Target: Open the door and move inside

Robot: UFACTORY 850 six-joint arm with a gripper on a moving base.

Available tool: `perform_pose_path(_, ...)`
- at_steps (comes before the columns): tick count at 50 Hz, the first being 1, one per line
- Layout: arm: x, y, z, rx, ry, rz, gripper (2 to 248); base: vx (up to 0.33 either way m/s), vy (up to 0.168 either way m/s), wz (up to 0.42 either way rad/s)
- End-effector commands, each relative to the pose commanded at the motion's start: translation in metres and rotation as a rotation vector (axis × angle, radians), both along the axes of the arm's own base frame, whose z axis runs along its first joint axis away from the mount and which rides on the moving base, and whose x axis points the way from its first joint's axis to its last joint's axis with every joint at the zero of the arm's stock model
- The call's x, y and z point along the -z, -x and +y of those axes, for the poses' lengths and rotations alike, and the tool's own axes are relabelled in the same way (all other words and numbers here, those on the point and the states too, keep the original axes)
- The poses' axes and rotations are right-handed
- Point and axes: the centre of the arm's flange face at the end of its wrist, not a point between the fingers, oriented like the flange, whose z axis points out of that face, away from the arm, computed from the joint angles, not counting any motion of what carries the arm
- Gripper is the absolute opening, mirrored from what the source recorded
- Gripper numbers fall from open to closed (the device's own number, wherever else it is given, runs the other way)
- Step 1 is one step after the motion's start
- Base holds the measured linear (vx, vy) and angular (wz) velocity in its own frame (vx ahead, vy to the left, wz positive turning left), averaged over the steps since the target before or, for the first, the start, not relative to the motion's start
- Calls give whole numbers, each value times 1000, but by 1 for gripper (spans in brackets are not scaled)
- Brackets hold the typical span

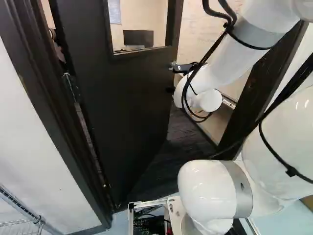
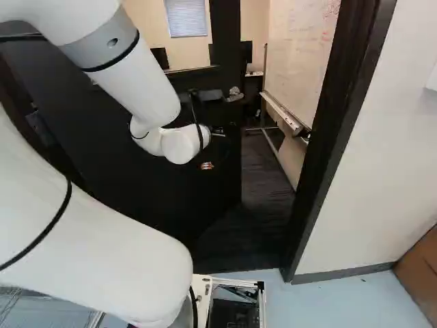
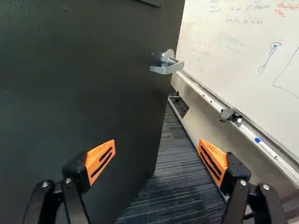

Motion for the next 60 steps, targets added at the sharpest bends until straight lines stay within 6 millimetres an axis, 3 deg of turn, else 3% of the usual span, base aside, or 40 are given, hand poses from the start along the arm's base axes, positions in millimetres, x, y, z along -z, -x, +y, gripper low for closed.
perform_pose_path(14,0,0,0,0,0,0,247,50,62,-13)
perform_pose_path(60,0,0,0,0,0,0,247,-2,0,16)
